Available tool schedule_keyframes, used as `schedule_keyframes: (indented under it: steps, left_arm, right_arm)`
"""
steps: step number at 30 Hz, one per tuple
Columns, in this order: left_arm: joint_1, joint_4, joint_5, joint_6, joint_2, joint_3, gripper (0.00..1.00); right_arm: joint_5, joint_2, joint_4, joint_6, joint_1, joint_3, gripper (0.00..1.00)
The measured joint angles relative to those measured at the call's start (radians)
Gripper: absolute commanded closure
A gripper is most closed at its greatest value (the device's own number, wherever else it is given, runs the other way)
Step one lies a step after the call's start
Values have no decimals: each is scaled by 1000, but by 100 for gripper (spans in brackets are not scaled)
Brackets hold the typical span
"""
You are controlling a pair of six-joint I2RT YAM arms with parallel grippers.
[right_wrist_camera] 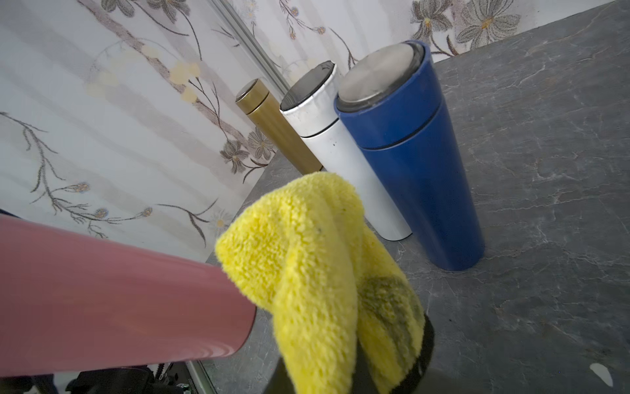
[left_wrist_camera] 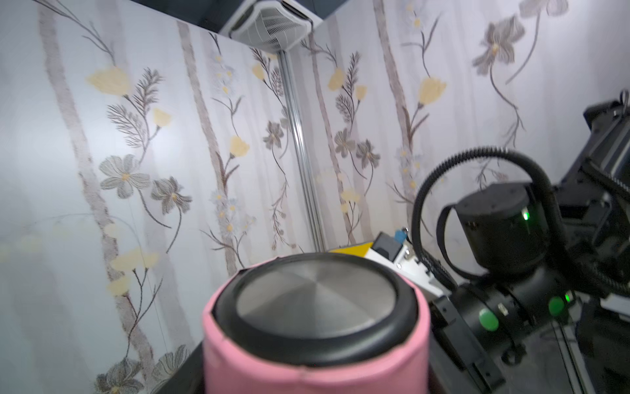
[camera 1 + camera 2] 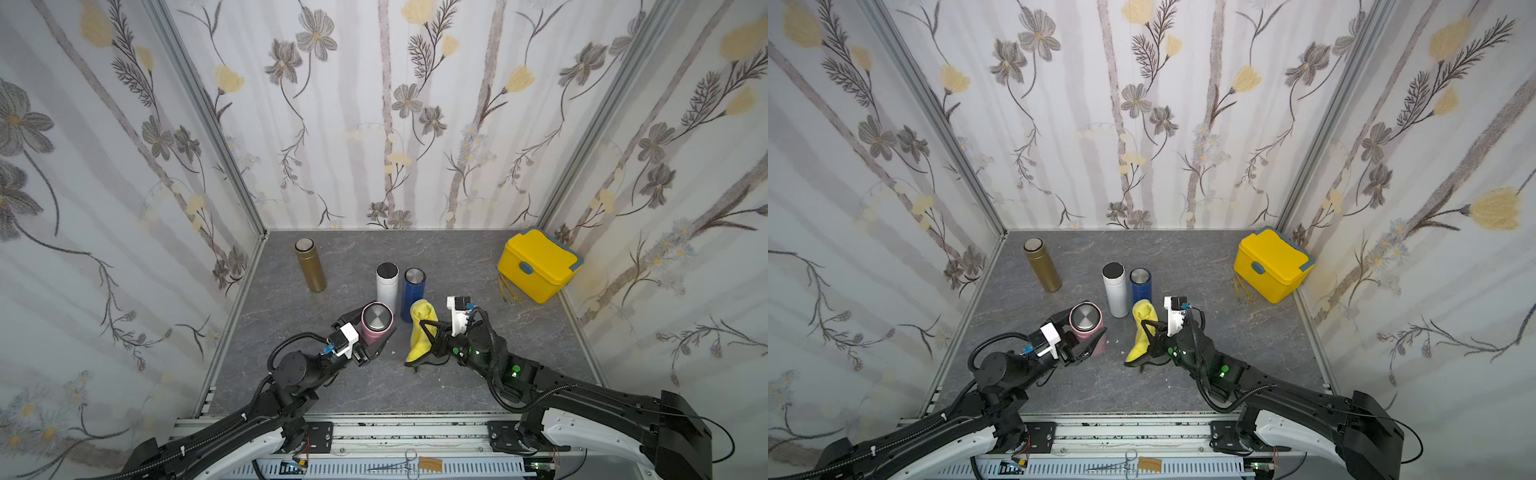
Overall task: Wipe the surface of the thermos
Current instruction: Wipe the dirt from the surface of the thermos.
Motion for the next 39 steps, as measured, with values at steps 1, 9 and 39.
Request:
schedule_keyframes:
  steps: [1, 9, 39]
  left_arm:
    - [0, 18, -23, -28, -10, -1, 100]
    - [0, 91, -196, -298, -5, 11, 100]
    - [4, 522, -203, -265, 116, -106, 100]
  right_arm:
    - [5, 1, 2, 0, -1, -11, 100]
    - [-45, 187, 200, 20, 100, -50, 100]
    - [-261, 319, 613, 58, 166, -80, 100]
